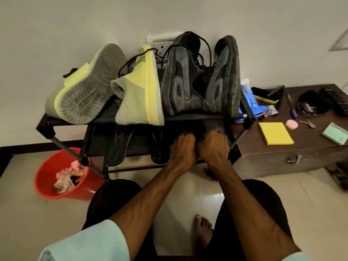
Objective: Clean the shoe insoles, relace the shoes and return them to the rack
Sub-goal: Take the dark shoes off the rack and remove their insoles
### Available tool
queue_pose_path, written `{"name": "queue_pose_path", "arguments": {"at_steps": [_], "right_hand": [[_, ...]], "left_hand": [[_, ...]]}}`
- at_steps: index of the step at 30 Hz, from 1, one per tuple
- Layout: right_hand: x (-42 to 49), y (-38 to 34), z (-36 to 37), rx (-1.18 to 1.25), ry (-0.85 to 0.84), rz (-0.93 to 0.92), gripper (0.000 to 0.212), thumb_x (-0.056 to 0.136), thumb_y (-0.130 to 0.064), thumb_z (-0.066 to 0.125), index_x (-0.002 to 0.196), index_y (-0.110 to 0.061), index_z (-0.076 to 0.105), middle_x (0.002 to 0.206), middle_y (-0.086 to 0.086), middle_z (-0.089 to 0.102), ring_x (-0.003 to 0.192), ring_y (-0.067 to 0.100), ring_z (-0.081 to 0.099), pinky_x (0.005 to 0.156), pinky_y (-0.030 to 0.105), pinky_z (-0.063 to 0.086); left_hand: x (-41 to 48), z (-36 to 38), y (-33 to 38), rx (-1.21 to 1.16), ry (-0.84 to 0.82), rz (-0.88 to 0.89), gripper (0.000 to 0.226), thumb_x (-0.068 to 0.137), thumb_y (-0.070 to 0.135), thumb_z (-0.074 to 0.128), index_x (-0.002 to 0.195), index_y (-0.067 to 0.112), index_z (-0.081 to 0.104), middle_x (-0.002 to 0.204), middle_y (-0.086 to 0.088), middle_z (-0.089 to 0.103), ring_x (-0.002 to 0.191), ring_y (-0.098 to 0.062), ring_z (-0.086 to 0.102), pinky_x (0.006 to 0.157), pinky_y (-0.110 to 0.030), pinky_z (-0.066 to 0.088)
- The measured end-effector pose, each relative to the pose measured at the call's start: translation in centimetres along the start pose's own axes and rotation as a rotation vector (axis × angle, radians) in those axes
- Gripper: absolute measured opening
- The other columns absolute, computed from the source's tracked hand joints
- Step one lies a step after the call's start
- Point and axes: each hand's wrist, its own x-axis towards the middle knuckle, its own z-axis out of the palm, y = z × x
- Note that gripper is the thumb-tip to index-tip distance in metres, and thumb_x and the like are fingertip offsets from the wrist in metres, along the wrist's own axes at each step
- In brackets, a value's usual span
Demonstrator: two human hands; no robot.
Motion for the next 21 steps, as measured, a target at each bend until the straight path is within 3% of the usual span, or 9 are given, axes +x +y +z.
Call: {"name": "queue_pose_path", "arguments": {"at_steps": [5, 13, 21], "right_hand": [[-1.2, 0.3, -0.1, -0.043, -0.02, 0.018, 0.037, 0.091, -0.029, 0.067, 0.119, -0.004, 0.064, 0.127, 0.023, 0.061, 0.121, 0.043, 0.057, 0.09, 0.046, 0.052], [-2.6, 1.7, -1.1, -0.018, -0.03, 0.017, 0.032, 0.086, -0.026, 0.072, 0.106, -0.003, 0.067, 0.117, 0.023, 0.065, 0.114, 0.042, 0.06, 0.087, 0.045, 0.054], [-3.7, 3.7, -2.6, 0.01, -0.015, -0.056, 0.041, 0.087, -0.031, 0.073, 0.11, 0.002, 0.068, 0.112, 0.025, 0.068, 0.106, 0.045, 0.065, 0.086, 0.047, 0.057]], "left_hand": [[-1.0, 0.3, 0.1, 0.002, -0.022, 0.014, 0.038, 0.091, 0.02, 0.068, 0.126, 0.007, 0.061, 0.131, -0.018, 0.059, 0.123, -0.037, 0.055, 0.095, -0.045, 0.048], [-2.2, 1.0, 1.1, 0.032, 0.022, -0.053, 0.047, 0.091, 0.024, 0.068, 0.131, 0.004, 0.052, 0.13, -0.018, 0.058, 0.122, -0.036, 0.055, 0.09, -0.046, 0.051], [-3.7, 0.4, 2.6, 0.013, 0.068, -0.062, 0.036, 0.096, 0.03, 0.065, 0.125, 0.008, 0.06, 0.129, -0.015, 0.061, 0.121, -0.035, 0.057, 0.092, -0.042, 0.05]]}}
